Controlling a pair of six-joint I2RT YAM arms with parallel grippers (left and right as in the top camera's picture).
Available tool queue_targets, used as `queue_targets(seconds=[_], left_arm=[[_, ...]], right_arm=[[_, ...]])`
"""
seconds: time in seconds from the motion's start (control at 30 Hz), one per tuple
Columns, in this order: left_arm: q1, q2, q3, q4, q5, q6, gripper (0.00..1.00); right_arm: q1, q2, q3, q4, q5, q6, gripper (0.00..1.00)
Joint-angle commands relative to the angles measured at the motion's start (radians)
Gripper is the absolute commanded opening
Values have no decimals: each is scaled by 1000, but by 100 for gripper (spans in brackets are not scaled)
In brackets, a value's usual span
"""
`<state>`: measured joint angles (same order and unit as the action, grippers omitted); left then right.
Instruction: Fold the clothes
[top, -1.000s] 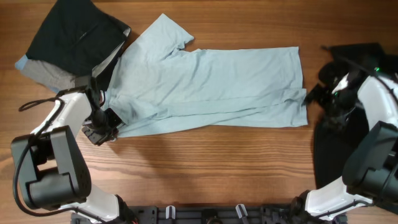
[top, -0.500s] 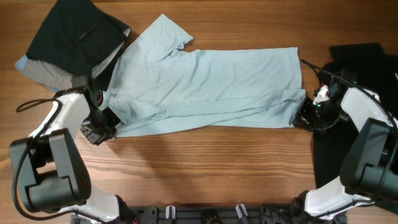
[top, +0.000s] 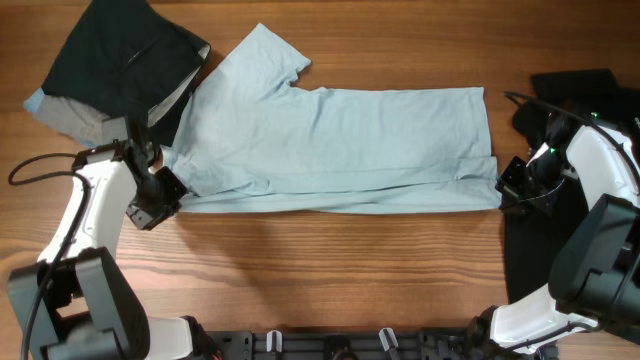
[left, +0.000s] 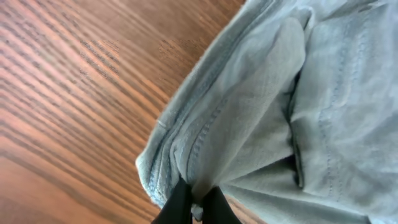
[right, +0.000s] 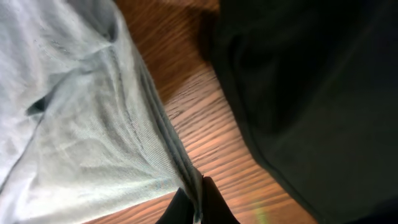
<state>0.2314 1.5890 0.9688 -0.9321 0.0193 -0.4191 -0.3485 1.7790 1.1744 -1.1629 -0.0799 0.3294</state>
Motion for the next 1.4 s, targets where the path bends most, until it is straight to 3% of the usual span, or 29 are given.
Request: queue_targets(seconds=[0.0,0.2,0.23,0.27,0.3,0.37,0.43,0.6,0.73,0.83,1.03,1.1,1.37], left_arm=[[9,-24,19,-32,-80,19,4],[9,-24,19,-55,-92,23,5],[9,-25,20,-59,-91,23,11],[9,-25,21,-60,-88,23,26],[8,-26,22,-60,-75,24,48],[8,-26,27,-60,-26,55,55],[8,-26,37,-62,31,80,58],[8,-26,130,-115,140,134,55],[-37,-26,283,-125,309,235,46],[-135,-26,392,-50,312,241,37],[-245,-26,436,62,196,196,50],[-247,-24,436,56,196,195,51],[-246,-22,436,-162,151,195,63]], right_arm=[[-3,-18,17,-9,138,41,4],[-3,-18,17,-39,132,11,8],[-3,-18,17,-39,132,11,12],[-3,-18,17,-38,130,12,20],[-3,-18,18,-29,106,11,32],[-3,-18,26,-17,61,3,45],[-3,-18,48,-1,11,-14,52],[-3,-18,163,2,-55,-22,55],[-2,-19,281,69,-259,-129,56],[-2,-19,333,131,-321,-112,56],[-2,-19,336,61,-276,-95,59],[-2,-19,336,-1,-248,-127,59],[-2,-19,336,-190,-31,-116,58]])
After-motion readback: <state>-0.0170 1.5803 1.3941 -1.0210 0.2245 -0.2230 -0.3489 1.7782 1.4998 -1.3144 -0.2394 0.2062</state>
